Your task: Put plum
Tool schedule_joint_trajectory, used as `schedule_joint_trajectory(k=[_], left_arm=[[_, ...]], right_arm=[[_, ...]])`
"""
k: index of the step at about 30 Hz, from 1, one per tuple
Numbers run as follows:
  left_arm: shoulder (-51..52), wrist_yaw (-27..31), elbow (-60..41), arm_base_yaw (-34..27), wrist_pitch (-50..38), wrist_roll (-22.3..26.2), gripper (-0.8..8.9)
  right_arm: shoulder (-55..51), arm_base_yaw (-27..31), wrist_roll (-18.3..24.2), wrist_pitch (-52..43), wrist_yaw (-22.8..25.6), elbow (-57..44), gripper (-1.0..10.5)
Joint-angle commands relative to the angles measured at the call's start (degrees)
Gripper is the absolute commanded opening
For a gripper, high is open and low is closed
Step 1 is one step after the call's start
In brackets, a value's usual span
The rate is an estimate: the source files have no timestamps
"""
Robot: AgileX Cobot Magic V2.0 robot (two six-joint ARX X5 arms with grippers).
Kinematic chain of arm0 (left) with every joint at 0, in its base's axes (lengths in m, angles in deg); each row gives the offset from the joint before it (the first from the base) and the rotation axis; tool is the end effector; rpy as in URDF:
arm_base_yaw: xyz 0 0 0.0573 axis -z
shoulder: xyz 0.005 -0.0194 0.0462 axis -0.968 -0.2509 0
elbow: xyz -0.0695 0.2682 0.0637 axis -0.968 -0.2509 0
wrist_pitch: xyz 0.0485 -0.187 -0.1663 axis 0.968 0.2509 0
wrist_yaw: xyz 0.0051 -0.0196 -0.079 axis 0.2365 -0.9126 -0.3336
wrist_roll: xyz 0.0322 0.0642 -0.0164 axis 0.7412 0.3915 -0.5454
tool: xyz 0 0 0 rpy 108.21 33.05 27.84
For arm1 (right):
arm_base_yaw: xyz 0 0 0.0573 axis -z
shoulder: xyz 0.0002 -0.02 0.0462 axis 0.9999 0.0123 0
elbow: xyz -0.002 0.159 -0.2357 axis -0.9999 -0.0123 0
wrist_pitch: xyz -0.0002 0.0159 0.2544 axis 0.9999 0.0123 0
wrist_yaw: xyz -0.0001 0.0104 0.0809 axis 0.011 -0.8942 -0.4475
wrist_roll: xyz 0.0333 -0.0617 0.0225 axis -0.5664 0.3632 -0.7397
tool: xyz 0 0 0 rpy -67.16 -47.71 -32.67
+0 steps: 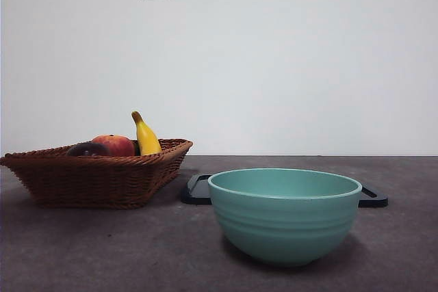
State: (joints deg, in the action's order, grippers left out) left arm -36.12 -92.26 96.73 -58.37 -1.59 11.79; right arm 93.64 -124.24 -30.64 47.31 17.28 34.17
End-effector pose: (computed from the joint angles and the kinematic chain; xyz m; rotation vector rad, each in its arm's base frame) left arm 0.1335 -0.0780 0.3215 -0.0528 0.7888 -0.9440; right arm 0.0686 0.0684 0.3356 0.0598 0.8564 0.7759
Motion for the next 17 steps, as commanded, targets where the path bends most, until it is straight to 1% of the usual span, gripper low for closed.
schedule_joint_trajectory(k=[1, 4, 17], left_arm=[[-0.31, -0.28, 0.63, 0.17, -0.37, 0.28, 0.07], [-0.31, -0.28, 0.63, 0.17, -0.42, 0.28, 0.07], [-0.31, -0.28, 0.63, 0.17, -0.48, 0.24, 0.07]], right_arm=[[0.44, -0.55, 0.76, -0.31, -0.17, 0.79, 0.1], [0.44, -0.55, 0.61, -0.42, 0.48, 0.79, 0.1], [0.42, -0.55, 0.66, -0.81, 0.44, 0.79, 0.1]])
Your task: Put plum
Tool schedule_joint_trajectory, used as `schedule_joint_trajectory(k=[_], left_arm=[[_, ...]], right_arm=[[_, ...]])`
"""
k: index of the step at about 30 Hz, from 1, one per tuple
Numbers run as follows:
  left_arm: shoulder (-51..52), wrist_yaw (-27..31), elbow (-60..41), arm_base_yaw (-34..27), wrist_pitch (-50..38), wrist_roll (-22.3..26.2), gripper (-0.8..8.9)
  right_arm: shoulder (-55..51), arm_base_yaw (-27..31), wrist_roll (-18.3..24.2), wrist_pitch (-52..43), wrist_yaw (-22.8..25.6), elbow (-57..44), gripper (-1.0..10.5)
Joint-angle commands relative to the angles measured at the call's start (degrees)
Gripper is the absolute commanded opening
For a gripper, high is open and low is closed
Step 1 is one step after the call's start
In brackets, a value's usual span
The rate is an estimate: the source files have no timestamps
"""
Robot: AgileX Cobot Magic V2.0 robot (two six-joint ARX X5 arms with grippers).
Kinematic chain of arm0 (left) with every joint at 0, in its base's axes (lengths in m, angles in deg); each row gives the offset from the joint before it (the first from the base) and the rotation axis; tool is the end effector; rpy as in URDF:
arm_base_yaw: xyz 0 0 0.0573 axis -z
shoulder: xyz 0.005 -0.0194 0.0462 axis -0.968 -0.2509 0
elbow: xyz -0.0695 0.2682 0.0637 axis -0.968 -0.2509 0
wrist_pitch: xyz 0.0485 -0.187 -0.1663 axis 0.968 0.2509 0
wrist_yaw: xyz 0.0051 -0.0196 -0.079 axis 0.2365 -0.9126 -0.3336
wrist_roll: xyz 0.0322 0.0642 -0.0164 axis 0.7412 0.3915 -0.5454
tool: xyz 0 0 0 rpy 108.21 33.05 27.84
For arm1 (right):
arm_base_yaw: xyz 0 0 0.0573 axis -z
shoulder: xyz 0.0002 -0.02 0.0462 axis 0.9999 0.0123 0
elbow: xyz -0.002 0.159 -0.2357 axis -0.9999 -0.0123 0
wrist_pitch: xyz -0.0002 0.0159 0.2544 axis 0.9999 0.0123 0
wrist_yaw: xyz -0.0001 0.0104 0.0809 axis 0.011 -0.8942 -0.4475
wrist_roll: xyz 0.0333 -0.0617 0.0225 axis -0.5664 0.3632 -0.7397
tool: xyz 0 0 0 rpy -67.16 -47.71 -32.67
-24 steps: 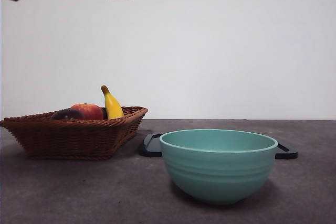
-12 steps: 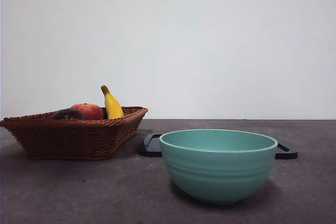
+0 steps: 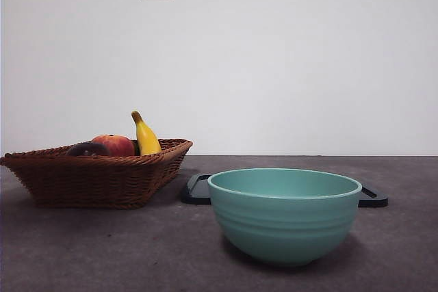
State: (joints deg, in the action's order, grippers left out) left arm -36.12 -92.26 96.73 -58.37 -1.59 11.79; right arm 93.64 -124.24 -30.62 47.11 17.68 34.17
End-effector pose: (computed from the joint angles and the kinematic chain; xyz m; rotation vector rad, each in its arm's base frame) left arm 0.1335 -0.0780 0.3215 -0.0528 0.7888 -0.9440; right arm 0.0692 0.0683 0.3358 0.0578 0.8512 0.7703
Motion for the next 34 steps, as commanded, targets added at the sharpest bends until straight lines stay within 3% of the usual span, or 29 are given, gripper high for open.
schedule_joint_trajectory(k=[1, 9, 11, 13, 17, 22, 28, 34], left_arm=[[-0.31, -0.28, 0.63, 0.17, -0.48, 0.24, 0.07], [0.35, -0.20, 0.66, 0.15, -2.12, 0.46, 0.07], [1.99, 1.97, 0.63, -0.63, -4.15, 4.44, 0.07], [4.79, 3.30, -0.24, -2.45, -10.21, 7.06, 0.07], [11.58, 3.65, -5.49, -8.02, -28.96, 5.73, 0.07], [20.61, 16.39, -17.38, -13.75, -47.08, 2.73, 0.07], [31.10, 31.45, -32.72, -17.11, -56.48, -0.98, 0.07], [40.06, 33.79, -44.44, -19.21, -58.51, -1.92, 0.07]], right_arm=[[0.42, -0.55, 0.63, -0.61, 0.02, 0.79, 0.1], [0.42, -0.55, 0.63, -0.61, 0.04, 0.79, 0.1], [0.42, -0.55, 0.63, -0.61, 0.04, 0.79, 0.1], [0.42, -0.55, 0.63, -0.61, 0.04, 0.79, 0.1], [0.42, -0.55, 0.63, -0.61, 0.04, 0.79, 0.1], [0.42, -0.55, 0.63, -0.61, 0.02, 0.79, 0.1], [0.42, -0.55, 0.63, -0.61, 0.04, 0.79, 0.1], [0.42, -0.55, 0.63, -0.61, 0.04, 0.79, 0.1]])
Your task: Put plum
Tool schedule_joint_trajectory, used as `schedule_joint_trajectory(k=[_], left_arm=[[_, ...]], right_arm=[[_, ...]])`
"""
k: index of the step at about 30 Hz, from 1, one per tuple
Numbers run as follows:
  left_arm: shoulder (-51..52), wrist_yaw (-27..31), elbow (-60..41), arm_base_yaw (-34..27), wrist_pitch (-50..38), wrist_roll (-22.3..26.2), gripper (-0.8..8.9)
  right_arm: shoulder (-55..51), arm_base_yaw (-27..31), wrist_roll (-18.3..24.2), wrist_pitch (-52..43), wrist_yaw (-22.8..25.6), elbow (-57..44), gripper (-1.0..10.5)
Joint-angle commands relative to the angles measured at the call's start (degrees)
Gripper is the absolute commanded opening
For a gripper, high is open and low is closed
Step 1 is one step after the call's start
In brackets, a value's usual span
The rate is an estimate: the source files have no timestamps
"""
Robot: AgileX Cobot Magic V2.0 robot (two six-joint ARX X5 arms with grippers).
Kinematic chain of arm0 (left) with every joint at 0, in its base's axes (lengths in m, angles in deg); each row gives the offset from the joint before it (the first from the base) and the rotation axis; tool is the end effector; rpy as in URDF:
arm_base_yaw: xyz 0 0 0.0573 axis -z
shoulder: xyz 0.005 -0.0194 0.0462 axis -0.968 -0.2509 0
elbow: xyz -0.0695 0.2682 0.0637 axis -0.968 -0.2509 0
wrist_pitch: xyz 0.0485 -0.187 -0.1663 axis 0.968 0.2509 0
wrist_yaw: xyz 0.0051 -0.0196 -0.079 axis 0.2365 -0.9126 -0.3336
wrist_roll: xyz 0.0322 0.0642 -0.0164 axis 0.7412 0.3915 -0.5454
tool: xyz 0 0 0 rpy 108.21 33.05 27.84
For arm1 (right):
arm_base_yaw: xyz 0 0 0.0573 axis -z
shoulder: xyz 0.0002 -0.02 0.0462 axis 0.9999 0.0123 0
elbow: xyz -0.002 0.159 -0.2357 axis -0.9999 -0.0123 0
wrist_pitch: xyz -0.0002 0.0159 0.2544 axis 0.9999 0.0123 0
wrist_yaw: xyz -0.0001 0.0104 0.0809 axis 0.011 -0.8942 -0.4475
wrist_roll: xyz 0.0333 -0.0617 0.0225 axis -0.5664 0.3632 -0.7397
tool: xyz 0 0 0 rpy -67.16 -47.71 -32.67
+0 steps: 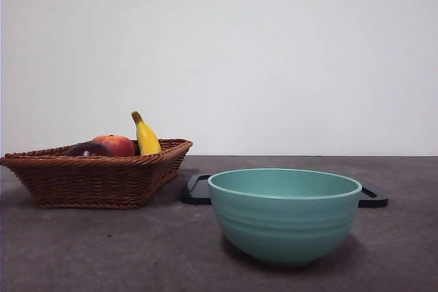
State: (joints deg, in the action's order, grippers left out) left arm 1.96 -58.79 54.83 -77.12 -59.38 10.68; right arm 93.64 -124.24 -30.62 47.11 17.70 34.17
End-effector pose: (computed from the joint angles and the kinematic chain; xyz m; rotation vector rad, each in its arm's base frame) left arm 0.1106 -0.0009 0.2428 0.1007 -0.1185 -0.0378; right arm 0.0692 0.0683 0.3358 0.0576 0.8511 0.7699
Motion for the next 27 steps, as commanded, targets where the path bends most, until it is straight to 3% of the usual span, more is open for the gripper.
schedule_joint_trajectory(k=[1, 10, 27], left_arm=[[3.10, 0.33, -3.72, -0.68, -0.26, -0.90, 0.07], [9.66, 0.33, -10.86, -1.25, 4.11, -3.30, 0.07], [10.82, 0.33, -12.76, -1.25, 14.86, -3.56, 0.07]], right_arm=[[0.42, -0.55, 0.63, -0.61, 0.02, 0.79, 0.1], [0.42, -0.55, 0.63, -0.61, 0.02, 0.79, 0.1], [0.42, -0.55, 0.63, -0.61, 0.00, 0.79, 0.1]])
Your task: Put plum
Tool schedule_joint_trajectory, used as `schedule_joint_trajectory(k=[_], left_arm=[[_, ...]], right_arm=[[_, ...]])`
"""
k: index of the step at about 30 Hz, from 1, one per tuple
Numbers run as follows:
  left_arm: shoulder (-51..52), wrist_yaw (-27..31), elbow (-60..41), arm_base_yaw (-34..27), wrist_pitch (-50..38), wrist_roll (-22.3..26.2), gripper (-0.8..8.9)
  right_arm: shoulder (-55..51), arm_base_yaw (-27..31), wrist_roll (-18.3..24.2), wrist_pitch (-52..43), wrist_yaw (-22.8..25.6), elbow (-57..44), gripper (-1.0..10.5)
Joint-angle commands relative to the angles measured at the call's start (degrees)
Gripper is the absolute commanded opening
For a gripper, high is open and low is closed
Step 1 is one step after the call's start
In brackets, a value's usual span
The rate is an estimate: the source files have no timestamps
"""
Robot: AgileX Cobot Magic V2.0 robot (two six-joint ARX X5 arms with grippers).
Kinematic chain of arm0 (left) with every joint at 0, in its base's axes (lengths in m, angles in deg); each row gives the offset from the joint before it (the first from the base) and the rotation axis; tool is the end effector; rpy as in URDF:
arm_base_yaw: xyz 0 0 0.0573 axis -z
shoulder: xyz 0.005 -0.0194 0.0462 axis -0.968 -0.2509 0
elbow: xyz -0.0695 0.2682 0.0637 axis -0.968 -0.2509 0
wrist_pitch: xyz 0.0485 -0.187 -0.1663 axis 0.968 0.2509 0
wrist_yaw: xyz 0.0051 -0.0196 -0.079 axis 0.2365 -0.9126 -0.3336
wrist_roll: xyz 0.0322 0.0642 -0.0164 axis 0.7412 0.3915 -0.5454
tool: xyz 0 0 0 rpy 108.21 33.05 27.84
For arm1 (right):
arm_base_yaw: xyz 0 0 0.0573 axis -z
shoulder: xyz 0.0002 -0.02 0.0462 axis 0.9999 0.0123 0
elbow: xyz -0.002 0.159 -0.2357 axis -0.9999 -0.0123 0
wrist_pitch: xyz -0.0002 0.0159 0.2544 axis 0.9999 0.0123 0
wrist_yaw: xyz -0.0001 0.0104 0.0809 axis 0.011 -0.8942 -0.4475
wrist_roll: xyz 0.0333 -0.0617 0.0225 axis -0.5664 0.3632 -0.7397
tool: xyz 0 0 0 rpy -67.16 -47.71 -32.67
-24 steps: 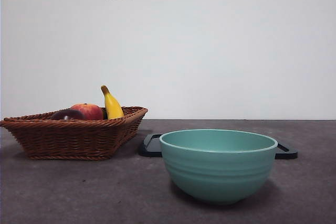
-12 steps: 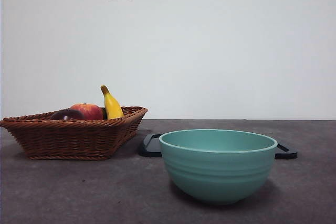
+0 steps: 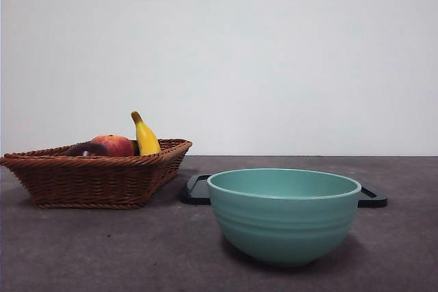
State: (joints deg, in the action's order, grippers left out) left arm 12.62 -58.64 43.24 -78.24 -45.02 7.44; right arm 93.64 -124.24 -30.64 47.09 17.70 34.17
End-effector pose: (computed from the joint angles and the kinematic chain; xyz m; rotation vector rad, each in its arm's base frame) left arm 0.1060 0.0012 0.1529 0.0295 0.1495 -0.0240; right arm 0.0692 0.0683 0.3358 0.0580 0.8509 0.7699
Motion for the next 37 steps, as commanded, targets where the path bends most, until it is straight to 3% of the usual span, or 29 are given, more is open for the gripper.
schedule_joint_trajectory(k=[1, 32, 37], left_arm=[[0.15, 0.17, -1.18, -0.13, 0.59, -0.33, 0.07], [0.13, 0.17, -1.16, -0.13, 0.59, -0.31, 0.07], [0.13, 0.15, -1.16, -0.11, 0.59, -0.31, 0.07]], right_arm=[[0.42, -0.55, 0.66, -0.59, 0.02, 0.79, 0.1], [0.37, -0.50, 0.63, -0.74, 0.02, 0.79, 0.1], [0.00, 4.11, 6.97, -3.87, 0.52, 0.72, 0.1]])
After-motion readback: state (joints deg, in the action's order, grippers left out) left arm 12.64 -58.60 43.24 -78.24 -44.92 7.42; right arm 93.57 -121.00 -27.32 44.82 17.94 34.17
